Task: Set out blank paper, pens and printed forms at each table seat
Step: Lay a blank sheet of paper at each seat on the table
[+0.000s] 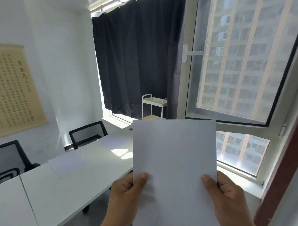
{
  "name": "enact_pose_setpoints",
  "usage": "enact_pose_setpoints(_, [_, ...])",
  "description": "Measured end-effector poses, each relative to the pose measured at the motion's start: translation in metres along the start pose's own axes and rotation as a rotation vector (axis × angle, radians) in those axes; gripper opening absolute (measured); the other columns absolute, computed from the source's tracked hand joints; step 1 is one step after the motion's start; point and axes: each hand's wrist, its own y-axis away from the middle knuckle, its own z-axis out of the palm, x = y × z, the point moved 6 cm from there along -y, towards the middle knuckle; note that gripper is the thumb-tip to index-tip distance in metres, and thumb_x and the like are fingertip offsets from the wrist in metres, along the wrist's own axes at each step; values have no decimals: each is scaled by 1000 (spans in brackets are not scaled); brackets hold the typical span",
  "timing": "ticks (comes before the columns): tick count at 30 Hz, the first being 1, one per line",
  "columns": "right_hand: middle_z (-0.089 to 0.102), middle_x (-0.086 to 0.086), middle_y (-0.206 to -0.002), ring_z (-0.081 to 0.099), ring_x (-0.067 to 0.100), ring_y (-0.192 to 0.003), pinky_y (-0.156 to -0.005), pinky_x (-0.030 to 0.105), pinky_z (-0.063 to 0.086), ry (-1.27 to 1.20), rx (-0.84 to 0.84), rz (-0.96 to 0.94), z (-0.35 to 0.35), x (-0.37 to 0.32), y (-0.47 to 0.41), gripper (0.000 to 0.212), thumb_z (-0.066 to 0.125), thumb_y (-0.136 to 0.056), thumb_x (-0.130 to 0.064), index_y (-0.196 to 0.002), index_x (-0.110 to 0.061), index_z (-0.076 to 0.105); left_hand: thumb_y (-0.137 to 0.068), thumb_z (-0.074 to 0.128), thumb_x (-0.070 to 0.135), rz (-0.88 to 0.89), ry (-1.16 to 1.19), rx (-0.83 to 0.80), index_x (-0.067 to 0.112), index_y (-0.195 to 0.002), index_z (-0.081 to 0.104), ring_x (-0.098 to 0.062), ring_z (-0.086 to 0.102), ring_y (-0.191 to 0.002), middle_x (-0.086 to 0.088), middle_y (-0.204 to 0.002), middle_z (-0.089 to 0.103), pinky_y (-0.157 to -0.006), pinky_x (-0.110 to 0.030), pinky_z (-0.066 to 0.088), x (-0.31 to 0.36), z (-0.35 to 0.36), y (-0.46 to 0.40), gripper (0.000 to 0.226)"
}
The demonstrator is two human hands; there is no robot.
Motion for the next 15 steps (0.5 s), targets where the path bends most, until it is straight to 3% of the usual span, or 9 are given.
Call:
enact_pose_setpoints(2, [78, 9, -75, 67, 19, -61, -55, 29, 54, 13, -25, 36, -23, 21, -27, 22, 69, -102, -16, -86, -23, 81, -93, 76, 27, -21, -21, 33, 5, -76, 82, -29, 70, -60, -17, -68, 72, -55, -41, 63, -12, 30, -13, 29])
enact_pose_setpoints(4, [72, 14, -72, 60, 16, -59, -55, 24, 49, 33, -52, 59, -43, 36, -49, 23, 70, -102, -15, -83, -20, 80, -96, 76, 23, -41, -74, 37, 6, -74, 83, -31, 72, -59, -21, -71, 75, -51, -34, 59, -21, 55, -25, 29])
enact_pose_setpoints(8, [76, 17, -76, 64, 17, -62, -59, 27, 51, 11, -75, 75, -77, 44, -94, 19, 71, -102, -16, -89, -22, 83, -97, 77, 19, -46, -101, 54, 11, -76, 87, -35, 75, -57, -23, -72, 77, -49, -34, 58, -25, 101, -51, 24])
enact_pose_setpoints(11, [74, 19, -77, 64, 19, -63, -64, 33, 51, 3, -77, 87, -93, 53, -121, 20, 70, -103, -15, -87, -20, 82, -98, 77, 20, -23, -132, 59, 13, -77, 87, -33, 77, -59, -22, -74, 78, -56, -41, 63, -29, 129, -71, 25])
enact_pose_setpoints(15, [76, 12, -75, 66, 19, -62, -62, 31, 53, -18, -51, 110, -110, 66, -152, 22, 69, -103, -14, -86, -21, 82, -100, 75, 20, -34, -104, 45, 10, -76, 85, -29, 74, -63, -22, -75, 77, -58, -41, 65, -46, 158, -93, 28])
